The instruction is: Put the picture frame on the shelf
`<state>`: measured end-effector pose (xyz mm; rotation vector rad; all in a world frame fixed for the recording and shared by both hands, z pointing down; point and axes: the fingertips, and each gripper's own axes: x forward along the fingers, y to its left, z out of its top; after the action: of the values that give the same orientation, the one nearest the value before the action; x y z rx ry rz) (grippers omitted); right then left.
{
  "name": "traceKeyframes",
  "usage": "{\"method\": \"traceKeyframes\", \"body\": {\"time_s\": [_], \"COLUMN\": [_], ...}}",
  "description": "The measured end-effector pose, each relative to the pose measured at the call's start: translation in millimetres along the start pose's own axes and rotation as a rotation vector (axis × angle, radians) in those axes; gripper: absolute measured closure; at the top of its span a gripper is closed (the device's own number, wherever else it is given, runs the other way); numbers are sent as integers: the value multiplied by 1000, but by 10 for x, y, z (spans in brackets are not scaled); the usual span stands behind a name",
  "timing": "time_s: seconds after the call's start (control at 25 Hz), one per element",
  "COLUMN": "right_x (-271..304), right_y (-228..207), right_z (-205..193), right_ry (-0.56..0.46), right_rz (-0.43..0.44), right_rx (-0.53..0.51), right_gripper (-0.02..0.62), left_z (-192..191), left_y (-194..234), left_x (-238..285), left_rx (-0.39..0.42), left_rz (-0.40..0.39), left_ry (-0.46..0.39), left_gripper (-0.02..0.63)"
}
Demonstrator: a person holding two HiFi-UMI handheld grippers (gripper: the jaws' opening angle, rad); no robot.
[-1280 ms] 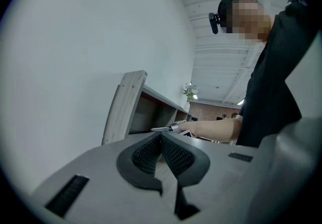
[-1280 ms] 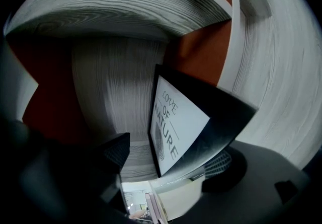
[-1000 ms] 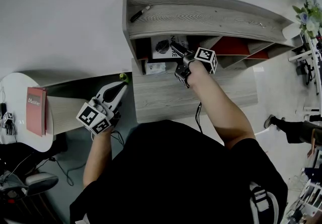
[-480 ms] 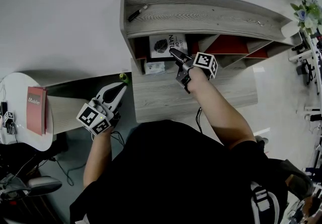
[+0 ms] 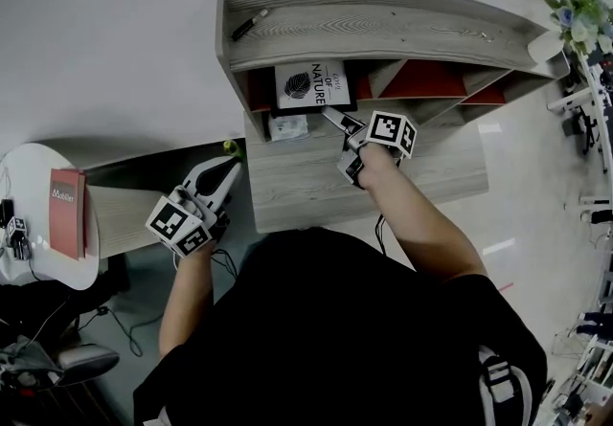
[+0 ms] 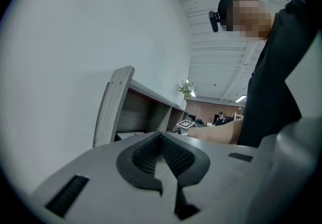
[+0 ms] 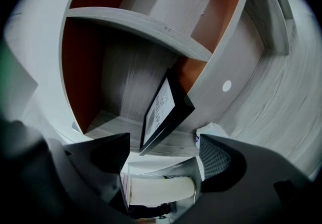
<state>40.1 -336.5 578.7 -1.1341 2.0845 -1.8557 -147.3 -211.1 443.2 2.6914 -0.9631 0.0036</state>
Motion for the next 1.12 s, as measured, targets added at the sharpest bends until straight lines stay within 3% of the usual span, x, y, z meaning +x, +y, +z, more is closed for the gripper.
{"method": "traceKeyframes", "body": {"time_s": [0.4,0.72,1.12], "right_x": [-284,-502,-735], "right_y": [53,282,401], "right_z": [-50,30,69], "right_ry": [-20,-83,-123], "right_rz": [-9,-18,-16], "right_rx": [-165,-371,-543], "right_gripper": [182,329,443], "left_z": [-14,-22,-51], "left_y": [-96,-184,-328], "left_x": [57,95,169], "left_rx": [9,12,18], "left_rz": [-12,-23,-41], "left_ry": [4,5,10], "left_gripper": [586,586,586]}}
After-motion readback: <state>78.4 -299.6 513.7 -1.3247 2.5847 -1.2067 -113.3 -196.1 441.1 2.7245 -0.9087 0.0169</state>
